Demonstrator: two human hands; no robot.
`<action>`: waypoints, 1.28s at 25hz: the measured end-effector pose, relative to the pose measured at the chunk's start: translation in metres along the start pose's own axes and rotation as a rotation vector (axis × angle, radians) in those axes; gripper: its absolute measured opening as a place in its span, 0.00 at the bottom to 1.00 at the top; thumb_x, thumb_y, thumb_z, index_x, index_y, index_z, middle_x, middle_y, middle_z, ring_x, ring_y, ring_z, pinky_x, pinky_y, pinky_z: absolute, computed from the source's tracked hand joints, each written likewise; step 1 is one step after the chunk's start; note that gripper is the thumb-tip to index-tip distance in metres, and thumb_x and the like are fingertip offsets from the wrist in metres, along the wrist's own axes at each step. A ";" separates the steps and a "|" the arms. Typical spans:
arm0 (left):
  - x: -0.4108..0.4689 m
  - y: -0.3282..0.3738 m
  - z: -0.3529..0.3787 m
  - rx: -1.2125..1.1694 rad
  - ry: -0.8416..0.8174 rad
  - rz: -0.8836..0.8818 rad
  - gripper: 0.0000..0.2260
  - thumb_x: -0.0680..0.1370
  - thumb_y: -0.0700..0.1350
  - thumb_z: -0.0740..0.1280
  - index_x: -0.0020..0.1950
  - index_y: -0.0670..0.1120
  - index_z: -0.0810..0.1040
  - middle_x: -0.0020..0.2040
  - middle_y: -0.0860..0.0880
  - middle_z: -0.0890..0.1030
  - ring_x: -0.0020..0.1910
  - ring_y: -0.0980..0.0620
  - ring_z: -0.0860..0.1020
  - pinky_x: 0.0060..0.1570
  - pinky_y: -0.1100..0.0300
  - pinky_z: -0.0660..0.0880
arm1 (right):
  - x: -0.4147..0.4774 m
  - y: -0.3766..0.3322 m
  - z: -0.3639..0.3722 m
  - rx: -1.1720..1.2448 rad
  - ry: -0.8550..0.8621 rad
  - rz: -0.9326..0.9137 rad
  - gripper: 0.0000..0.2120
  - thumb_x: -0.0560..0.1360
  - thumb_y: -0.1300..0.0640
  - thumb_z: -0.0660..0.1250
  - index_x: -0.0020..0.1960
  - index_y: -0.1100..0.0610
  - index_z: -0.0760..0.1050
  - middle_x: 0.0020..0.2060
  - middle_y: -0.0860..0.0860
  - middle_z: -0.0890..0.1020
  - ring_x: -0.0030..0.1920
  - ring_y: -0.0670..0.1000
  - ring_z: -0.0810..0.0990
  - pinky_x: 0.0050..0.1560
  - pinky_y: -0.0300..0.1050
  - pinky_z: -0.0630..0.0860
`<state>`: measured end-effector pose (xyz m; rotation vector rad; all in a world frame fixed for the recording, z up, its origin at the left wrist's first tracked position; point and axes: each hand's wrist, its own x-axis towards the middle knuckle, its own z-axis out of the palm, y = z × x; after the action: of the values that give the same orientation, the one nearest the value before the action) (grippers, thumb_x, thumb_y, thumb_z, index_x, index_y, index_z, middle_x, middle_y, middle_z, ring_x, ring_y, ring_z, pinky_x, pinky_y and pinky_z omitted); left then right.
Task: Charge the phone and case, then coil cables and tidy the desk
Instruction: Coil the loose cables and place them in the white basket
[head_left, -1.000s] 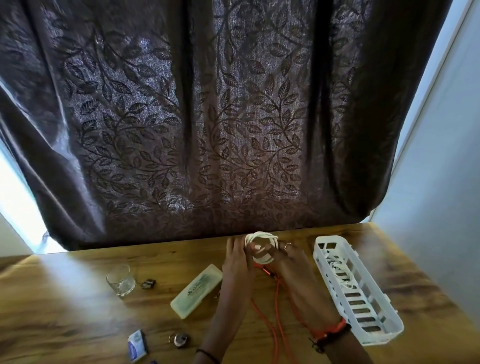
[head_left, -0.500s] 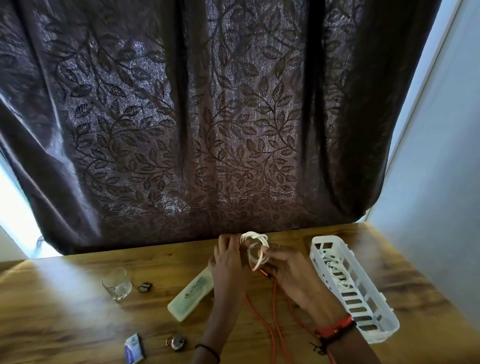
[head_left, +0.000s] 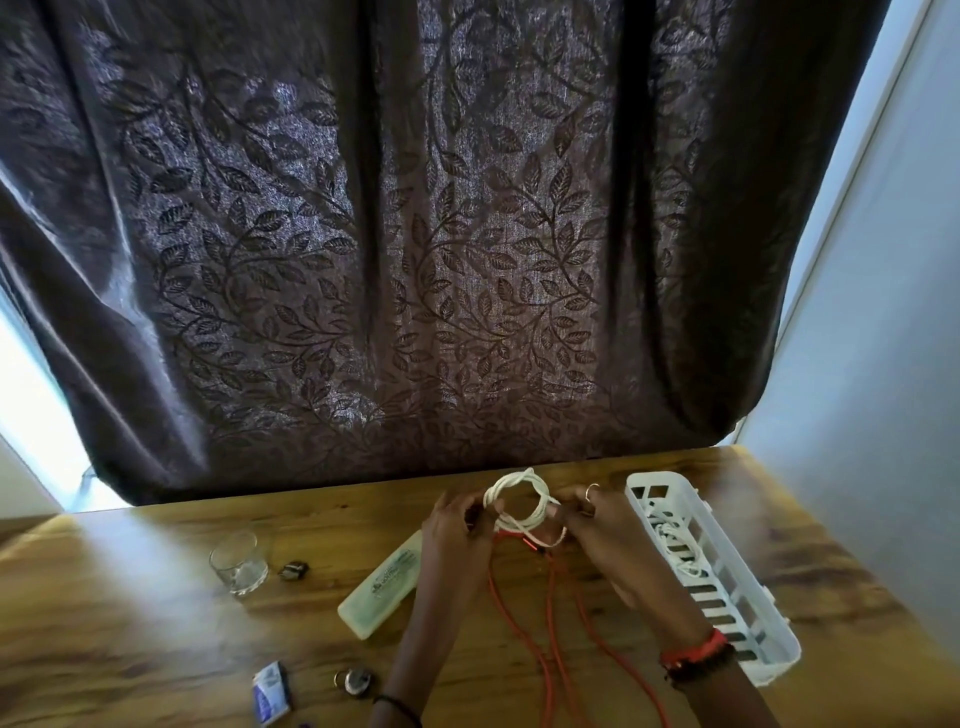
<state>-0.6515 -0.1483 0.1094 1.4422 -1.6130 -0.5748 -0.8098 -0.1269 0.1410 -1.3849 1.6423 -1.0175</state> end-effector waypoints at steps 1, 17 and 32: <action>0.000 -0.001 -0.001 0.000 0.008 0.026 0.09 0.76 0.45 0.68 0.53 0.43 0.81 0.46 0.53 0.77 0.43 0.58 0.74 0.44 0.71 0.65 | 0.000 -0.002 -0.004 -0.073 -0.039 -0.022 0.08 0.76 0.57 0.66 0.53 0.53 0.80 0.39 0.45 0.83 0.38 0.41 0.80 0.42 0.37 0.77; -0.007 -0.003 0.009 -0.564 -0.144 -0.292 0.05 0.75 0.44 0.68 0.43 0.45 0.82 0.39 0.47 0.85 0.42 0.50 0.84 0.45 0.56 0.79 | 0.016 0.009 0.002 -0.624 0.333 -0.157 0.15 0.79 0.50 0.59 0.59 0.55 0.78 0.51 0.53 0.84 0.49 0.50 0.80 0.45 0.37 0.68; -0.036 -0.011 0.043 -0.877 -0.049 -0.499 0.09 0.77 0.43 0.65 0.48 0.38 0.80 0.47 0.37 0.83 0.51 0.39 0.81 0.57 0.44 0.76 | -0.001 0.014 0.047 -0.127 0.292 -0.081 0.13 0.78 0.54 0.61 0.56 0.60 0.78 0.45 0.53 0.83 0.43 0.45 0.80 0.34 0.27 0.69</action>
<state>-0.6833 -0.1250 0.0676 1.1192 -0.8079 -1.3991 -0.7729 -0.1298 0.1095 -1.4486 1.9033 -1.2275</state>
